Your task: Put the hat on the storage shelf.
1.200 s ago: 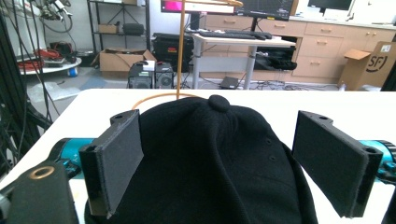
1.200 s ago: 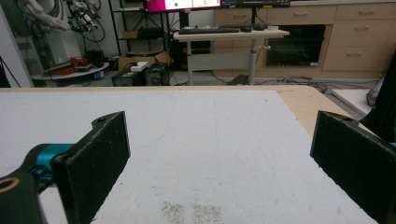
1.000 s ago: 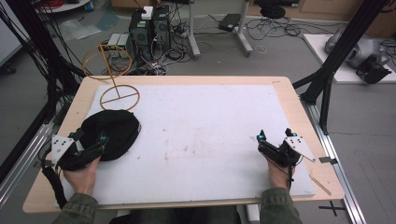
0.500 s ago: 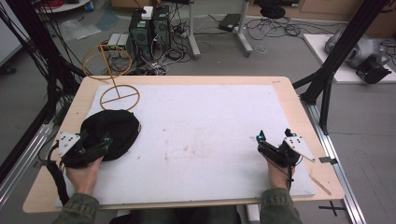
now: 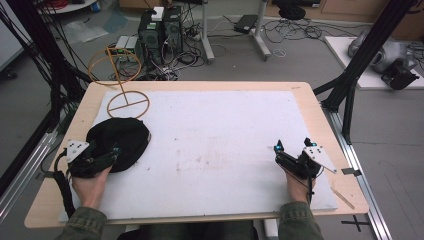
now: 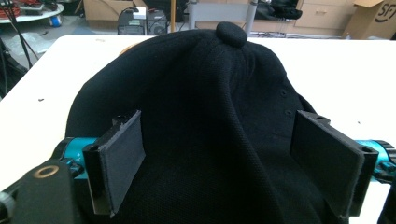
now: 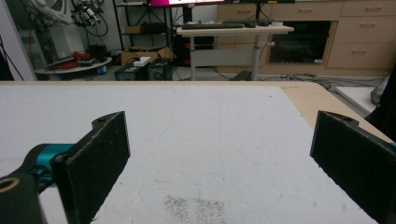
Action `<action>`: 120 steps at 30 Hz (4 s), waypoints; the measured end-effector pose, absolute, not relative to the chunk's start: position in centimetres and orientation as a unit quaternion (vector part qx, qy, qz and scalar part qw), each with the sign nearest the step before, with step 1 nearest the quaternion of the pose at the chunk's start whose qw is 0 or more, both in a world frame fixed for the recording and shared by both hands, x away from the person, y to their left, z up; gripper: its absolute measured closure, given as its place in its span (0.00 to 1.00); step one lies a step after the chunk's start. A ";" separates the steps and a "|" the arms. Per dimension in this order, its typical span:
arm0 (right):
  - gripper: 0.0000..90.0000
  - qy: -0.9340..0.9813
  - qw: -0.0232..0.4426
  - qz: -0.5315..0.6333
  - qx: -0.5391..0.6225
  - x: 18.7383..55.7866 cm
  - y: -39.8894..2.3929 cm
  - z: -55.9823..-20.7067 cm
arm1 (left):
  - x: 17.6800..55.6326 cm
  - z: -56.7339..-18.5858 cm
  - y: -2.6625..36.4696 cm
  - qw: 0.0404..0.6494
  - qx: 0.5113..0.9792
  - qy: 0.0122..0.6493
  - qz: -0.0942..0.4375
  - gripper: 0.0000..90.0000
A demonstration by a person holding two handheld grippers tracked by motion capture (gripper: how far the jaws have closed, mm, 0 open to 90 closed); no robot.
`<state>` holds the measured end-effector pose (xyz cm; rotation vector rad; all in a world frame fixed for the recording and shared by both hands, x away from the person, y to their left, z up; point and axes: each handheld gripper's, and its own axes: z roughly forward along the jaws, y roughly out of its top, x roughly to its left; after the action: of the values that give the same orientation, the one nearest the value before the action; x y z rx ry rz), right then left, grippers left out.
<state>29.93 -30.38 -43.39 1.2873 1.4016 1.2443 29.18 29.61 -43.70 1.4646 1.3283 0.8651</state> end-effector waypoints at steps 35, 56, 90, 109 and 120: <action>0.04 0.565 0.419 0.498 0.507 29.9 -30.3 -43.4 | 29.2 -43.4 29.7 0.471 0.601 0.554 0.332 0.97; 0.04 0.566 0.420 0.498 0.505 30.0 -30.3 -43.4 | 28.7 -42.9 28.6 0.470 0.623 0.512 0.359 0.97; 0.04 0.562 0.420 0.496 0.511 29.9 -30.5 -43.4 | 26.9 -40.1 28.2 0.515 0.573 0.475 0.425 0.97; 0.04 0.568 0.419 0.495 0.506 29.9 -30.4 -43.4 | 25.6 -38.9 28.3 0.551 0.537 0.447 0.455 0.97; 0.04 0.569 0.418 0.495 0.506 30.0 -30.2 -43.4 | 25.4 -37.8 28.3 0.555 0.531 0.439 0.467 0.97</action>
<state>29.98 -30.20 -43.45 1.2709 1.4289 1.2411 25.44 28.35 -37.76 1.2538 1.0368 1.1031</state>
